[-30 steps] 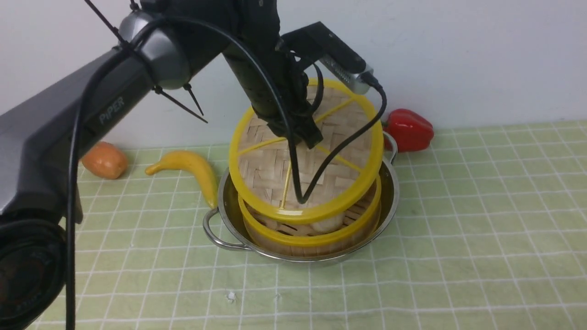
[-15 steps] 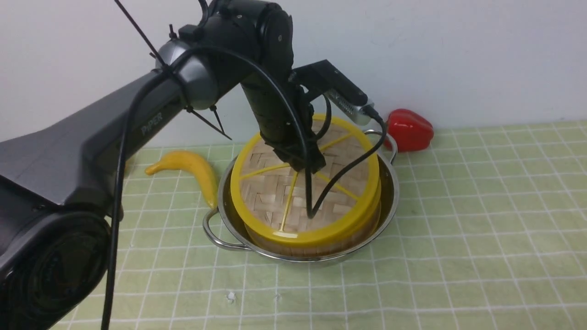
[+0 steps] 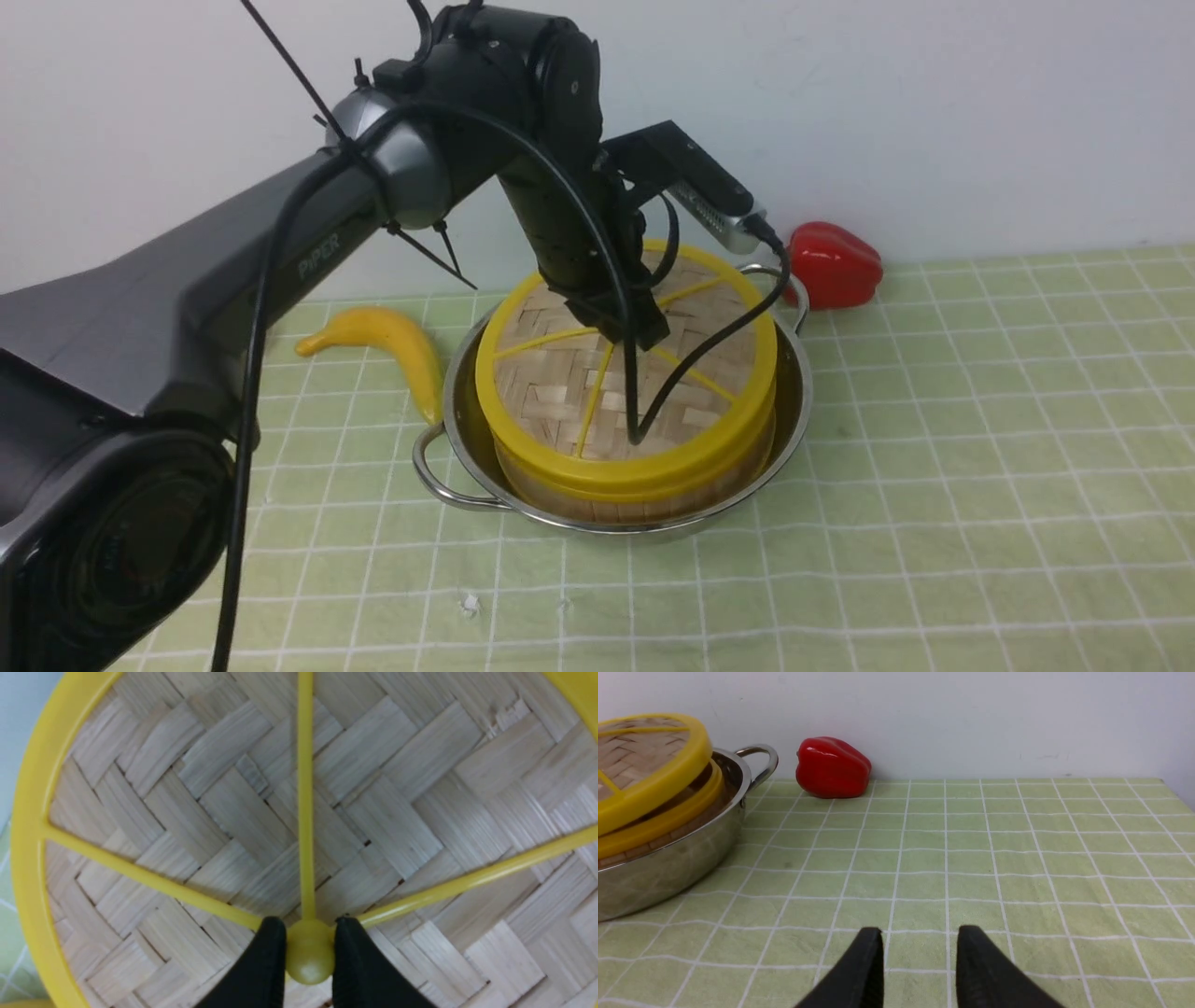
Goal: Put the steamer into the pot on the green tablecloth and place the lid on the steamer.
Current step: 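Place the yellow bamboo steamer lid onto the steamer in the pot with the left gripper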
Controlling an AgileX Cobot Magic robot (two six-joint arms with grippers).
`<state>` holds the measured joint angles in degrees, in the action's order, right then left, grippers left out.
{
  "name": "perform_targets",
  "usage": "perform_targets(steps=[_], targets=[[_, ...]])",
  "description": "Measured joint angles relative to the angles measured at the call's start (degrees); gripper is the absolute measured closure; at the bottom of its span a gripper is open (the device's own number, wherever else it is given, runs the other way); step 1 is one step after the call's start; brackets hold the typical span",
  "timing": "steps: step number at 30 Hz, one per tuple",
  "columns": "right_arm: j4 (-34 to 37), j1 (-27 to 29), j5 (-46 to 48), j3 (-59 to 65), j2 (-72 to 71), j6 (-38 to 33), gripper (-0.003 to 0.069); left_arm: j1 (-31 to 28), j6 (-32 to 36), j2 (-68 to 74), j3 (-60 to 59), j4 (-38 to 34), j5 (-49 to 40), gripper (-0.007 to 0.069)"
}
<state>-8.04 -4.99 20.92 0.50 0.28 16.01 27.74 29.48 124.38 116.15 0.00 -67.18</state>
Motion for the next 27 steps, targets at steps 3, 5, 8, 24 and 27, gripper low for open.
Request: perform_targets(steps=[3,5,8,24,27], targets=[[0.0,0.0,0.0,0.0,0.0,0.0,0.0416,0.0,0.1,0.0,0.0,0.0,0.0,0.0508],[0.0,0.0,0.0,0.0,0.0,0.0,0.0416,0.0,0.2,0.3,0.0,0.0,0.1,0.0508],[0.0,0.0,0.0,0.0,0.0,0.0,0.0416,0.0,0.7,1.1,0.0,0.0,0.5,0.0508],[0.0,0.0,0.0,0.0,0.0,0.0,0.0416,0.0,0.8,2.7,0.1,0.0,3.5,0.0501],[0.0,0.0,0.0,0.0,0.0,0.0,0.0416,0.0,0.3,2.0,0.1,-0.4,3.8,0.0434]])
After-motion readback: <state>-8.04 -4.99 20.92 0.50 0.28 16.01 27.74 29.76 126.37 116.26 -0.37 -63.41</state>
